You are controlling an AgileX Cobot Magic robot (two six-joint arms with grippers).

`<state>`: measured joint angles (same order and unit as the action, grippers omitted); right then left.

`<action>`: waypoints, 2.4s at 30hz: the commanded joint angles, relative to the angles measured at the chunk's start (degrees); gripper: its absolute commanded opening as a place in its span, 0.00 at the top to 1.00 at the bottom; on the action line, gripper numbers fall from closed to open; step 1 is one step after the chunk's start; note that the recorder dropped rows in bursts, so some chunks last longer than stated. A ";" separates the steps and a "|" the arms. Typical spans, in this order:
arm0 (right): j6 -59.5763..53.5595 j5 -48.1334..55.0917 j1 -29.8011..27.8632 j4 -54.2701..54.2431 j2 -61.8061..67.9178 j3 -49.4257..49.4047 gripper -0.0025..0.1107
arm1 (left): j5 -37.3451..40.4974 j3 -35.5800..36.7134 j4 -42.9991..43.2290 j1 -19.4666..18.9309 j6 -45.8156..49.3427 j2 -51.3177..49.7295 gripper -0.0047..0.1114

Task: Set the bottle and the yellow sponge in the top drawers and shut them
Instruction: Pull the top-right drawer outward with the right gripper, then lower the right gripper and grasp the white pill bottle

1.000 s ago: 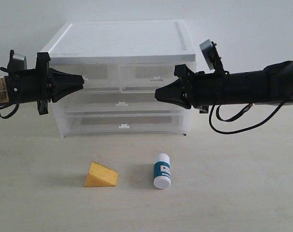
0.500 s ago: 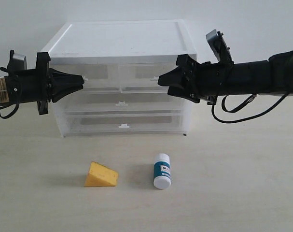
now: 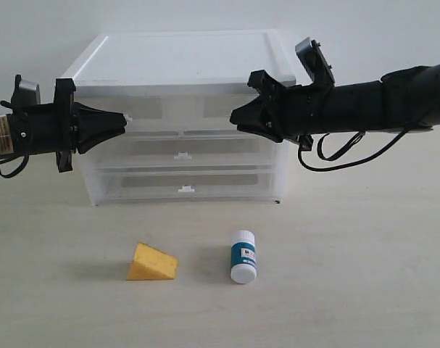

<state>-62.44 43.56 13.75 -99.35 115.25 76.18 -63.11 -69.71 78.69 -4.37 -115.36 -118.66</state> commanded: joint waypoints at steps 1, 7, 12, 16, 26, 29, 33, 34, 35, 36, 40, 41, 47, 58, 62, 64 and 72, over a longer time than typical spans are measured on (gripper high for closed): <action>-3.16 2.07 0.23 -0.59 0.80 0.48 0.98 | 3.19 -0.30 0.78 0.29 0.75 -0.12 0.93; -4.71 10.92 0.12 -0.59 0.80 0.48 0.98 | 3.19 -0.30 0.78 0.29 0.75 -0.12 0.93; -5.63 12.09 -0.64 -0.59 0.44 -3.47 0.98 | 3.19 -0.30 0.53 0.29 0.75 -0.12 0.93; -8.73 12.55 -2.40 -0.59 -0.56 -7.27 0.98 | 3.19 -0.30 0.32 0.29 0.75 -0.12 0.93; -13.45 17.03 -3.43 -0.59 -4.40 -15.10 0.98 | 3.32 -0.30 0.34 0.29 0.75 -0.12 0.93; -14.57 16.74 -3.43 -0.59 -5.71 -17.14 0.98 | 3.32 -0.30 0.34 0.29 0.75 -0.12 0.93; -14.85 18.99 -3.43 -0.59 -6.09 -17.49 0.98 | 3.20 -0.30 0.34 0.29 0.75 -0.12 0.93; -14.85 19.42 -3.43 -0.59 -6.09 -17.49 0.98 | 3.20 -0.30 0.34 0.29 0.75 -0.12 0.93; -14.85 19.42 -3.43 -0.59 -6.09 -17.49 0.98 | 3.20 -0.30 0.34 0.29 0.75 -0.12 0.93; -14.85 19.42 -3.43 -0.59 -6.09 -17.49 0.98 | 3.20 -0.30 0.17 0.29 0.64 -0.12 0.93; -14.85 18.88 -3.43 -0.30 -6.09 -17.49 0.98 | 3.20 -0.30 0.17 0.29 0.64 -0.12 0.93; -14.85 18.47 -3.43 -0.11 -6.09 -17.49 0.98 | 3.20 -0.30 0.17 0.29 0.64 -0.12 0.93; -14.98 16.97 -3.43 -0.08 -6.09 -17.49 0.89 | 3.09 -0.30 0.18 0.29 0.64 -0.12 0.93; -12.59 16.80 -3.43 6.30 -6.64 -17.49 0.48 | 2.86 -0.30 0.18 0.29 0.50 -0.12 0.93; -10.78 17.21 -3.43 10.60 -7.91 -17.49 0.48 | 2.84 -0.30 0.03 0.29 0.06 -0.12 0.93; -10.51 17.57 -3.43 12.54 -9.09 -17.49 0.48 | 2.84 -0.30 -0.08 0.29 0.06 -0.12 0.93; -11.29 2.72 -0.30 19.23 -16.80 -27.43 0.48 | 3.08 -0.30 -0.43 0.29 0.06 -0.12 0.93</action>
<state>-71.79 53.97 11.54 -81.49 101.04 53.57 -63.00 -69.71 78.79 -4.47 -115.36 -118.66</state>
